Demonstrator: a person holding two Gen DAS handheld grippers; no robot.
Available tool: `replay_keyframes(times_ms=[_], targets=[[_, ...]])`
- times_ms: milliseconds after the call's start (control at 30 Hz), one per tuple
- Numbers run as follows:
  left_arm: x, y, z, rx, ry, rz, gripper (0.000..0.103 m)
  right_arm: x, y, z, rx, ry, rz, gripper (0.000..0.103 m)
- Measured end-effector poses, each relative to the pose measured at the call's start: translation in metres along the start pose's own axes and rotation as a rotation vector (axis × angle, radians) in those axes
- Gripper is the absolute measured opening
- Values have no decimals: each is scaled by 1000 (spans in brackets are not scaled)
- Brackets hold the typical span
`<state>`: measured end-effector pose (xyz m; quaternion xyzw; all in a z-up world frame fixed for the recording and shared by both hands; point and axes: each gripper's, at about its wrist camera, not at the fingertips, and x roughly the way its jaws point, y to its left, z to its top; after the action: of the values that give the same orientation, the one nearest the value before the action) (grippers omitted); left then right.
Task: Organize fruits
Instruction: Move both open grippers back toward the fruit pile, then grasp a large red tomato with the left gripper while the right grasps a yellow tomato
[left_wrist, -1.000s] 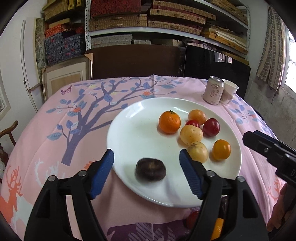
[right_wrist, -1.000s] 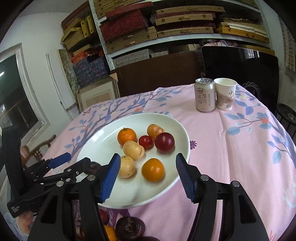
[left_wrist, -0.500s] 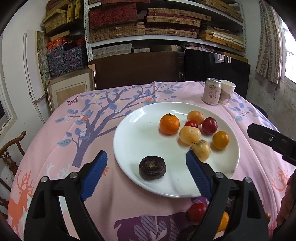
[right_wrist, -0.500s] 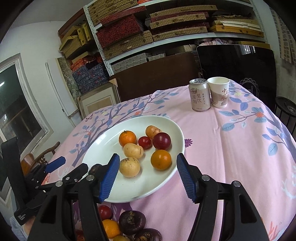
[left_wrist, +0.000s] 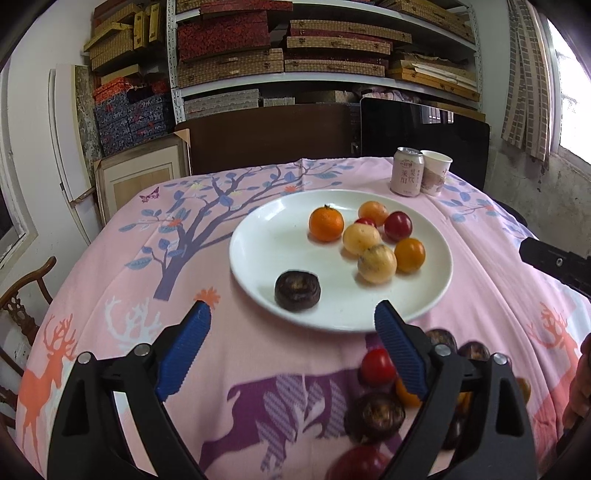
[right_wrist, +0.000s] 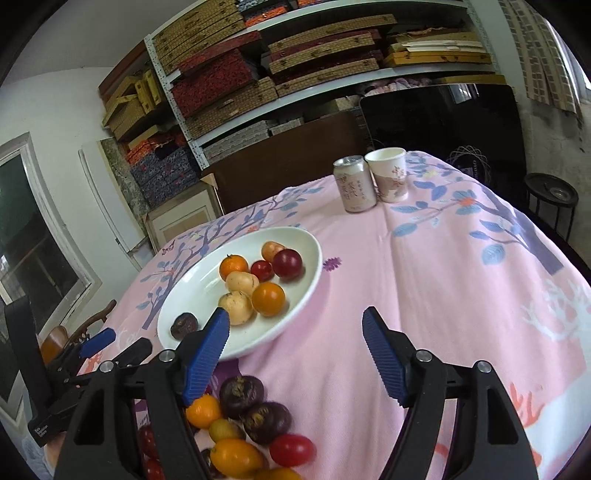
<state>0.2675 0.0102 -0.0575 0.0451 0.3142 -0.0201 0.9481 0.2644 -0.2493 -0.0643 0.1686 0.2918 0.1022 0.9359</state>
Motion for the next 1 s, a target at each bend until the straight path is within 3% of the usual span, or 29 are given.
replay_keyframes(times_ms=[233,533,633,833,1000], targets=[[-34,12,-29,-64,10,-49,93,-13,-7,-23,21,19,-14,81],[-62,2,-79,7,67,-127,94,-31,-23,-35,81,1,-14,86],[-63,4,-82,-1,73,-143,95,-29,-28,-35,113,18,2,86],[-39,2,-79,-6,168,-157,95,-27,-30,-36,123,27,13,86],[-30,-2,-72,17,158,-119,95,-26,-27,-36,111,31,13,86]])
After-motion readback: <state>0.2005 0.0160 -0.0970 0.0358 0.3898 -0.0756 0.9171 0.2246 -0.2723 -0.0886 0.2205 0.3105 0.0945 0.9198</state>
